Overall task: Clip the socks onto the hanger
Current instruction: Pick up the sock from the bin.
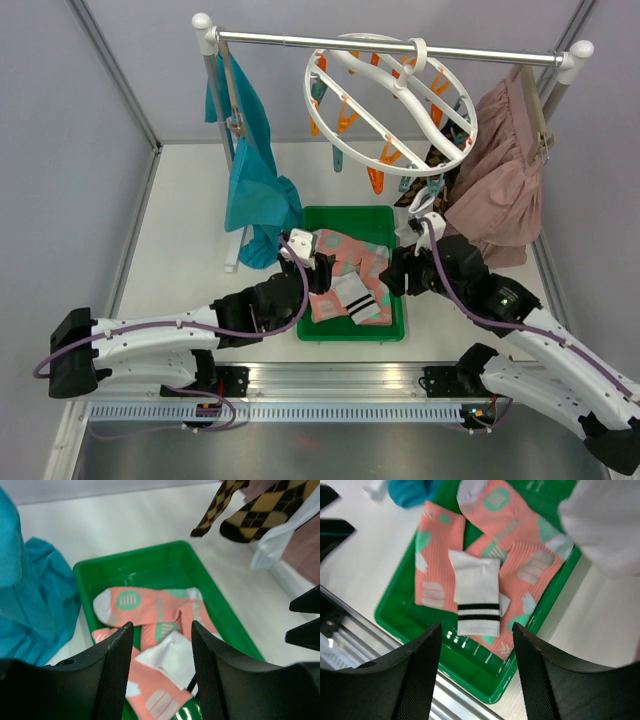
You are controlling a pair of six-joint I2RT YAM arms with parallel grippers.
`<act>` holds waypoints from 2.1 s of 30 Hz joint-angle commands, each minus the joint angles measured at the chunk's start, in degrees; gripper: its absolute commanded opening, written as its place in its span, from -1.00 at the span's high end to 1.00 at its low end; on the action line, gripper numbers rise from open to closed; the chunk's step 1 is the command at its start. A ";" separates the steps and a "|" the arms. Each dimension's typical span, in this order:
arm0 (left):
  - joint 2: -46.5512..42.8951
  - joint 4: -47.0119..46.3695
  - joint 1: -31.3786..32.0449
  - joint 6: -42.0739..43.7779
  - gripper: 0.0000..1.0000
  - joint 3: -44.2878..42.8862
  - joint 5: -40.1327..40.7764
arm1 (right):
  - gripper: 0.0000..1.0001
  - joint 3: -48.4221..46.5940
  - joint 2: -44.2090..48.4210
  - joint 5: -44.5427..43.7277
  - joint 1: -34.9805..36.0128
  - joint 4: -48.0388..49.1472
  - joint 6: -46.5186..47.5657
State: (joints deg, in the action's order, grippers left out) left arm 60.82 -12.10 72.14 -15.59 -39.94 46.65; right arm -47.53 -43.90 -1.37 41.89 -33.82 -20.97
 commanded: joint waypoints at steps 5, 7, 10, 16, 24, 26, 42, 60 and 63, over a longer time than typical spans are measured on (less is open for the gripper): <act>-3.33 8.14 -0.59 -7.96 -0.11 1.54 1.60 | -0.25 4.11 -13.56 -13.56 11.78 5.43 -2.75; -3.69 8.49 -0.60 -8.13 -0.12 1.62 1.51 | -0.21 4.90 -17.95 -14.72 12.95 6.66 -4.60; -4.30 8.49 -0.60 -8.05 -0.12 1.80 1.33 | -0.16 6.83 -22.52 -15.41 12.95 9.47 -6.97; -4.65 8.41 -0.68 -7.44 -0.12 1.89 0.63 | -0.12 9.12 -27.11 -15.78 13.04 12.37 -9.52; -3.87 6.91 -1.03 -7.69 -0.13 2.76 -0.24 | -0.04 11.67 -28.78 -14.28 12.95 15.10 -11.11; -3.25 6.82 -1.12 -7.87 -0.13 2.85 -0.60 | -0.01 11.93 -28.96 -13.84 13.04 15.63 -11.28; -3.42 6.04 -1.12 -8.84 -0.13 4.52 -2.35 | 0.99 8.60 -24.50 -12.43 12.95 12.56 -11.28; -10.98 -33.33 -1.12 9.70 -0.40 27.36 -15.10 | 0.99 -11.79 -18.85 -16.92 12.87 0.87 -12.16; -10.98 -37.63 -1.04 12.34 -0.40 29.65 -14.84 | 0.99 -14.17 -19.29 -17.44 12.87 -0.19 -12.25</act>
State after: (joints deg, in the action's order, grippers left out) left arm 50.63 -37.30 71.20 -9.13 -12.19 32.95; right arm -58.37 -62.65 -17.06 54.74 -31.66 -32.23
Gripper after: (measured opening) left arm 0.699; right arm 0.007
